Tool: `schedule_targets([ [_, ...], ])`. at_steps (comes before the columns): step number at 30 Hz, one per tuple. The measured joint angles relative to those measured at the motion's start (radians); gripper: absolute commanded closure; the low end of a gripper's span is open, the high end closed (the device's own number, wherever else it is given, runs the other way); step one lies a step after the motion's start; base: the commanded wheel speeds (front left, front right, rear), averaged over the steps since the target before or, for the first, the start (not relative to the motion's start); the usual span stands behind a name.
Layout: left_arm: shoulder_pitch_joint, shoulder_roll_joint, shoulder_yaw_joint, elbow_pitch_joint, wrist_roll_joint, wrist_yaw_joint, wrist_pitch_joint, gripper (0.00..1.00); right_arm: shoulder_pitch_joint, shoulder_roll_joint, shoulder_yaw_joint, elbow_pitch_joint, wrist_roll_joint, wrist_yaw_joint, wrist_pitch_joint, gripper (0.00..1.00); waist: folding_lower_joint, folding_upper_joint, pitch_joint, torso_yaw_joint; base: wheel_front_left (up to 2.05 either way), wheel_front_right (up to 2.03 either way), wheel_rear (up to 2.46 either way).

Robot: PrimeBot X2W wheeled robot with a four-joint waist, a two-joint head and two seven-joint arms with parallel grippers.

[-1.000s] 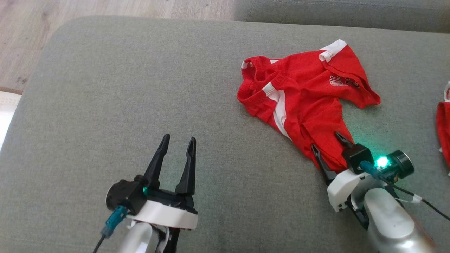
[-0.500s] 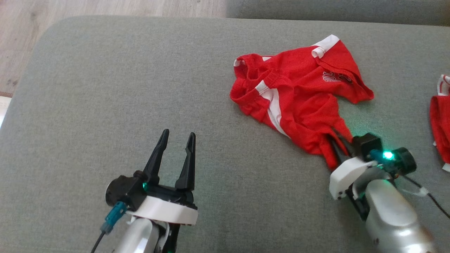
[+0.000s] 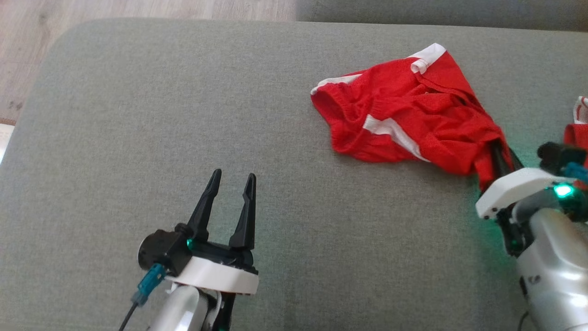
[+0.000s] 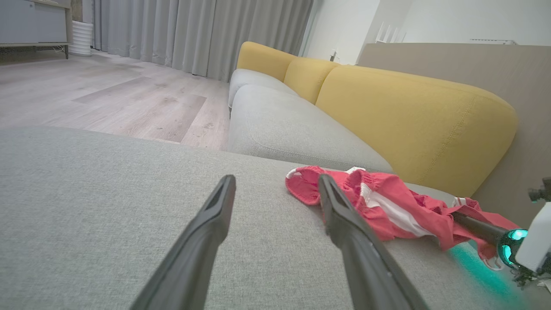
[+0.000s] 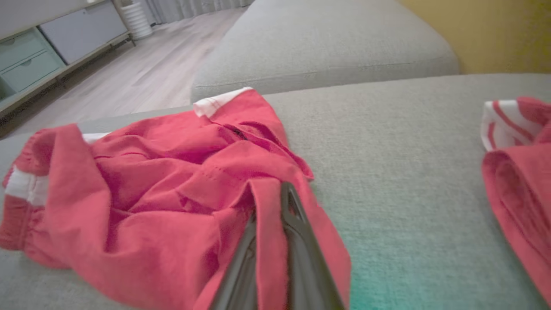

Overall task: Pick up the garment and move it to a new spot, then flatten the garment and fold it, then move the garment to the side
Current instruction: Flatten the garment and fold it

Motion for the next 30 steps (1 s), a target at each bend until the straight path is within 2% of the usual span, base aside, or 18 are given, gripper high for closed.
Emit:
schedule_targets([
  [7, 0.000, 0.000, 0.000, 0.000, 0.000, 0.000, 0.000, 0.00, -0.026, -0.014, -0.035, 0.040, 0.103, 0.000, 0.075, 1.00, 0.0000, 0.0000, 0.008, 0.005, 0.00, 0.00, 0.00],
  [8, 0.000, 0.000, 0.000, 0.000, 0.000, 0.000, 0.000, 0.00, -0.030, -0.014, -0.045, 0.044, 0.118, 0.000, 0.078, 0.57, 0.0000, 0.0000, 0.008, 0.005, 0.00, 0.00, 0.00],
  [9, 0.000, 0.000, 0.000, 0.000, 0.000, 0.000, 0.000, 0.00, -0.030, -0.014, -0.045, 0.044, 0.118, 0.000, 0.078, 0.00, 0.0000, 0.0000, 0.008, 0.005, 0.00, 0.00, 0.00],
  [20, -0.001, 0.000, 0.003, 0.005, 0.000, 0.000, 0.000, 0.00, -0.064, -0.054, -0.098, 0.046, 0.167, 0.000, 0.068, 0.00, 0.0000, 0.0000, -0.009, -0.026, 0.00, 0.00, 0.00],
  [26, 0.000, 0.000, 0.008, 0.004, 0.000, 0.000, 0.000, 0.00, -0.075, -0.085, -0.126, -0.045, 0.161, 0.000, 0.012, 0.00, 0.0000, 0.0000, -0.032, -0.060, 0.00, 0.00, 0.00],
  [30, 0.001, 0.000, 0.020, -0.005, 0.000, 0.000, 0.000, 0.00, -0.047, -0.074, -0.116, -0.162, 0.161, 0.000, -0.021, 0.00, -0.0001, 0.0000, -0.047, -0.084, 0.00, 0.00, 0.00],
])
